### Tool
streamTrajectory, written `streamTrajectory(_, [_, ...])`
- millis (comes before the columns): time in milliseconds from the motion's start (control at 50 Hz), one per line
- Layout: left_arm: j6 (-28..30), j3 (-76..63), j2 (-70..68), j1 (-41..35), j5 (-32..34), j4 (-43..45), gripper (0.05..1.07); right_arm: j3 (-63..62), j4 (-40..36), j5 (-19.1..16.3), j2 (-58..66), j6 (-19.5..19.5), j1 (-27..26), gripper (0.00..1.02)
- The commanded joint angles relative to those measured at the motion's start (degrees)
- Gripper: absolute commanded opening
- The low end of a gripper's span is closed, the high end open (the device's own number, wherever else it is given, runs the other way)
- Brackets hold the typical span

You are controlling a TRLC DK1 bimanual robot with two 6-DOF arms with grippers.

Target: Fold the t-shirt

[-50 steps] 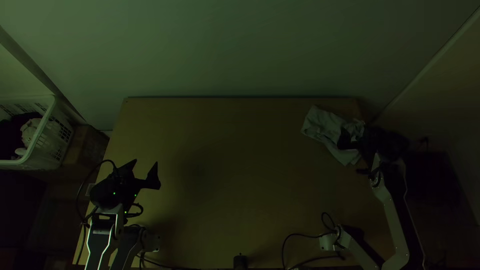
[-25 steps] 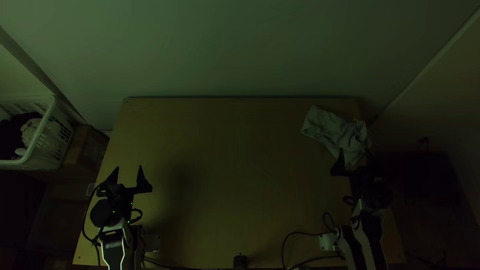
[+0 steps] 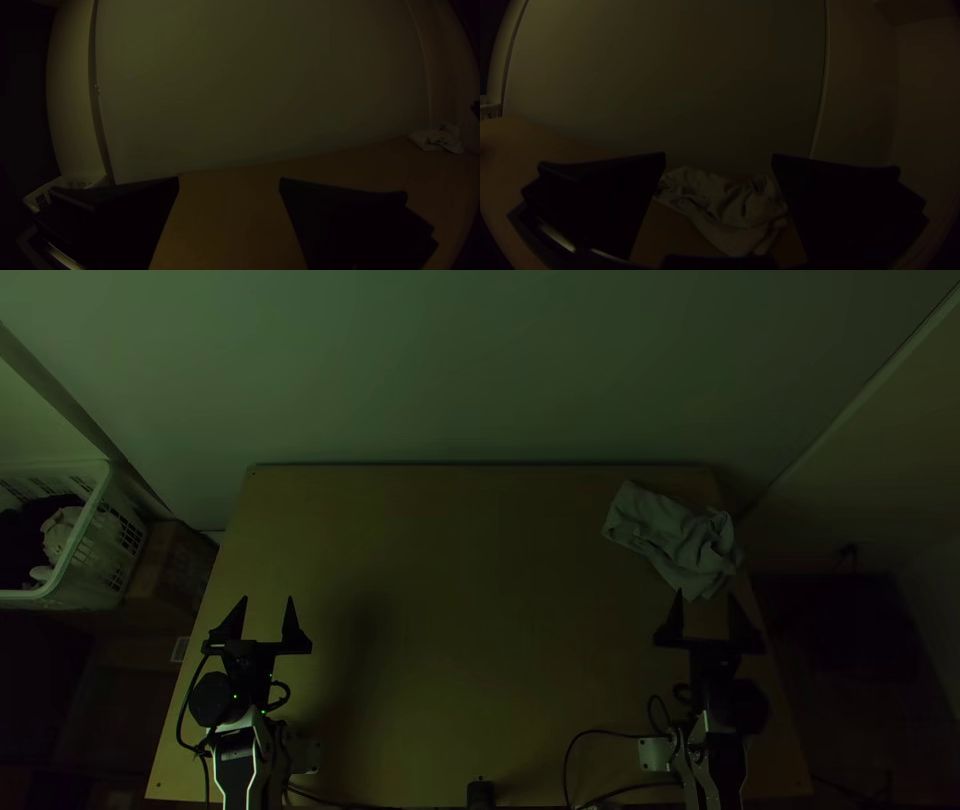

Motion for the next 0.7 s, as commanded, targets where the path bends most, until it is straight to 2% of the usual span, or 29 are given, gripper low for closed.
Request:
streamTrajectory(0, [0.08,-2.41,-0.45,-0.84,0.71,0.04,1.02,-1.08,-2.09,0.45,-0.65,0.92,0.31,0.98])
streamTrajectory(360, [-0.09,-3.20,-0.01,-6.20,0.44,-0.05,1.02,-0.82,-8.77,0.45,-0.65,-3.56,-0.22,0.98])
streamTrajectory(680, [-0.09,-3.20,-0.19,-5.76,-0.88,-0.31,1.02,-0.82,-8.77,0.36,-0.56,-3.47,-2.15,0.98])
